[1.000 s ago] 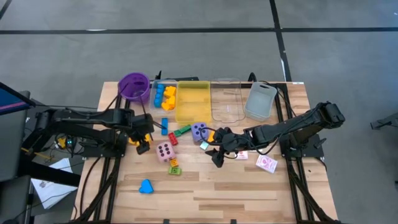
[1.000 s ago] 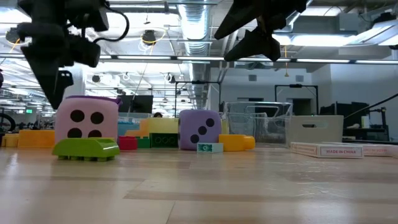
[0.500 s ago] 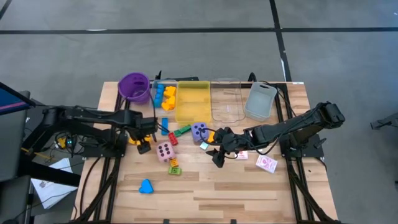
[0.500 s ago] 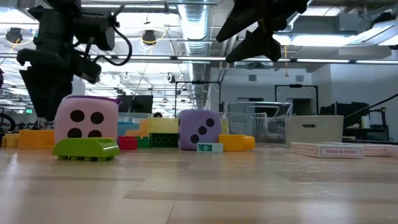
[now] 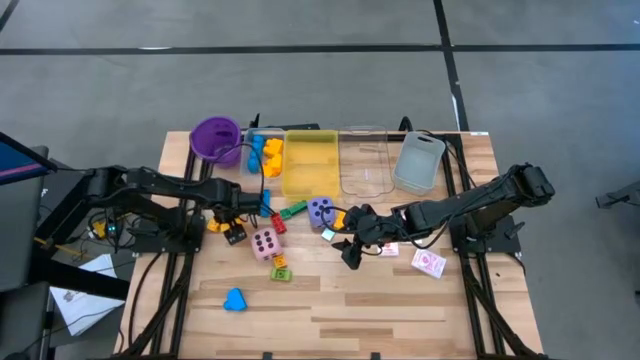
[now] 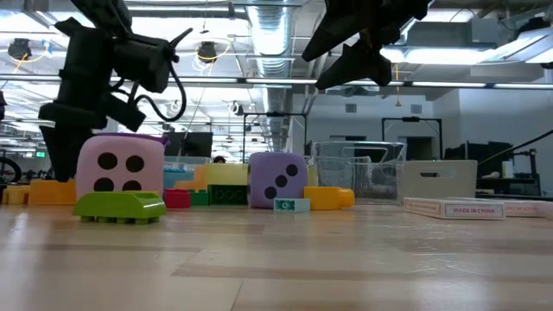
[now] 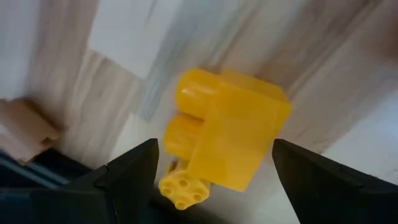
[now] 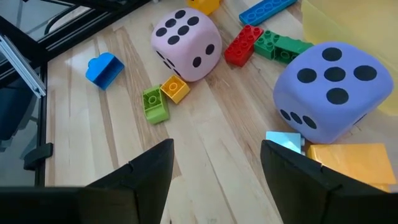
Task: Pick & Place Toys
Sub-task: Put the left yellow stud game piece into the left transparent bin
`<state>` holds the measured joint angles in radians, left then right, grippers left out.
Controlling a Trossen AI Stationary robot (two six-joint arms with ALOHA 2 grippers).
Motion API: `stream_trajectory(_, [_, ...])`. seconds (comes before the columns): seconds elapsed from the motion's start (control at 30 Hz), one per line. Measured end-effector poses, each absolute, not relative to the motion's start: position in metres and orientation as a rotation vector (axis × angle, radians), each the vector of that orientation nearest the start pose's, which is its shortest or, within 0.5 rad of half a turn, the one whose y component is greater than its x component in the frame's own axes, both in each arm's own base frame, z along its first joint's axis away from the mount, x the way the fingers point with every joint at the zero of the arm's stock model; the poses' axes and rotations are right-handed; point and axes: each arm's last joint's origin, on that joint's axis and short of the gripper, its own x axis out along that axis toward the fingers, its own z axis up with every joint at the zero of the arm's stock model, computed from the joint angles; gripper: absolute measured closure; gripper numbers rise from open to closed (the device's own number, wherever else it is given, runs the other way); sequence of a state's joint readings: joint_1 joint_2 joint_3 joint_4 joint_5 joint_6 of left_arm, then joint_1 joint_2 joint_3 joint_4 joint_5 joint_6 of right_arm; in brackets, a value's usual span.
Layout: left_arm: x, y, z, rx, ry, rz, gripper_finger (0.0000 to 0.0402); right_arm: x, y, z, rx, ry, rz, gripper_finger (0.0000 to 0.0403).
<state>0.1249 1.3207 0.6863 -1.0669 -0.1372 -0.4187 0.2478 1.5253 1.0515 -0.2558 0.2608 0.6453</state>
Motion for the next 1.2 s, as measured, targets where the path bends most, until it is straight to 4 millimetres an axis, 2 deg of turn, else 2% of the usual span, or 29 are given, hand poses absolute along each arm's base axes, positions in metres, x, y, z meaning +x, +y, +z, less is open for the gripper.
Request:
stream_trajectory(0.13, [0.176, 0.028, 0.166, -0.263, 1.605, 0.584, 0.0096, 0.317, 0.072, 0.245, 0.433, 0.672, -0.238, 0.0168])
stream_trajectory(0.37, [0.181, 0.027, 0.162, -0.248, 1.604, 0.529, 0.0096, 0.316, 0.072, 0.245, 0.433, 0.676, -0.239, 0.0168])
stream_trajectory(0.67, [0.191, 0.029, 0.159, -0.261, 1.513, 0.519, 0.0096, 0.315, 0.076, 0.245, 0.430, 0.678, -0.228, 0.0168])
stream_trajectory(0.97, [0.188, 0.036, 0.159, -0.239, 1.509, 0.616, 0.0096, 0.315, 0.079, 0.244, 0.434, 0.679, -0.222, 0.0168])
stream_trajectory(1.2, [0.180, 0.039, 0.158, -0.331, 1.579, 0.627, 0.0096, 0.315, 0.079, 0.244, 0.434, 0.679, -0.223, 0.0168])
